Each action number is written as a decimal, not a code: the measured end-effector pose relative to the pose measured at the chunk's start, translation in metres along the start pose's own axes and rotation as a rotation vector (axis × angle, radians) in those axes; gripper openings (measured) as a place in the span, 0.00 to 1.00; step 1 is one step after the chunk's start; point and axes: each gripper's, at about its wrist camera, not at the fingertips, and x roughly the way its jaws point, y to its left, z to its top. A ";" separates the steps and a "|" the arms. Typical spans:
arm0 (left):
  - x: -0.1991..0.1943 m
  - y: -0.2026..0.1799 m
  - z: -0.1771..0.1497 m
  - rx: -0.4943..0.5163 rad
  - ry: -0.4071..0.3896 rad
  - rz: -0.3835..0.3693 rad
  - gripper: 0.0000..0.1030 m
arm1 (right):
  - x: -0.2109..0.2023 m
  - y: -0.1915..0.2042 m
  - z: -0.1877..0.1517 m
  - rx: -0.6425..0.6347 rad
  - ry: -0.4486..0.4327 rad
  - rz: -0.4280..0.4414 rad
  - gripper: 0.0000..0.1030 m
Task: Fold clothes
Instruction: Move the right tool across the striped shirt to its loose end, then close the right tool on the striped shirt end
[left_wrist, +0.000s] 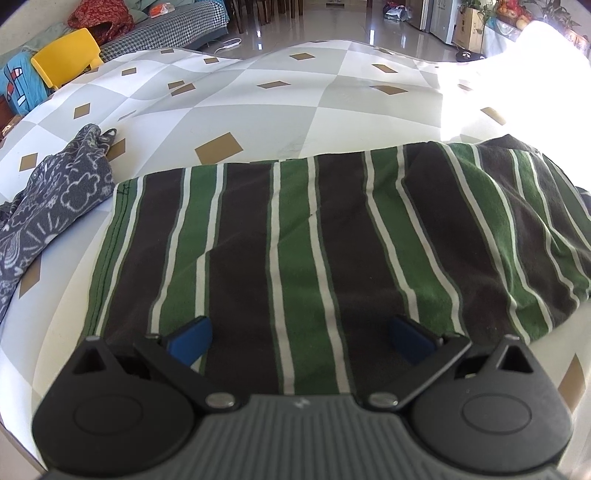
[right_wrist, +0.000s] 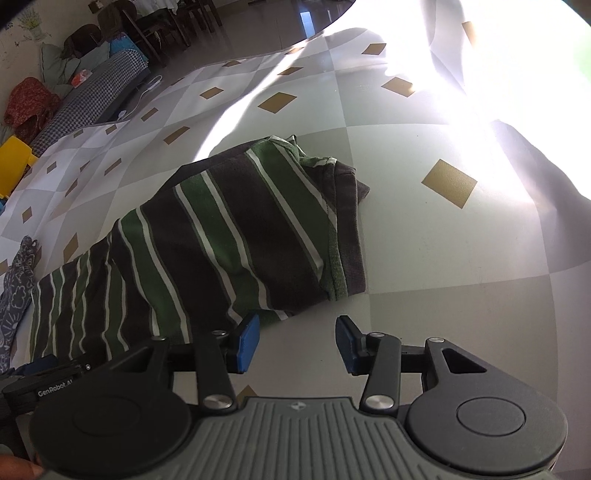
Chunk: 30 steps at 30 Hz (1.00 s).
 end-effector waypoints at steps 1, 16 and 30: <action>0.000 0.000 0.000 0.000 0.000 0.000 1.00 | 0.001 -0.003 0.000 0.031 0.001 0.009 0.42; 0.000 0.000 -0.001 -0.003 -0.003 -0.005 1.00 | 0.013 -0.020 0.000 0.264 -0.095 0.126 0.44; 0.000 -0.001 -0.002 -0.001 -0.009 -0.014 1.00 | 0.027 0.001 -0.006 0.212 -0.261 0.114 0.44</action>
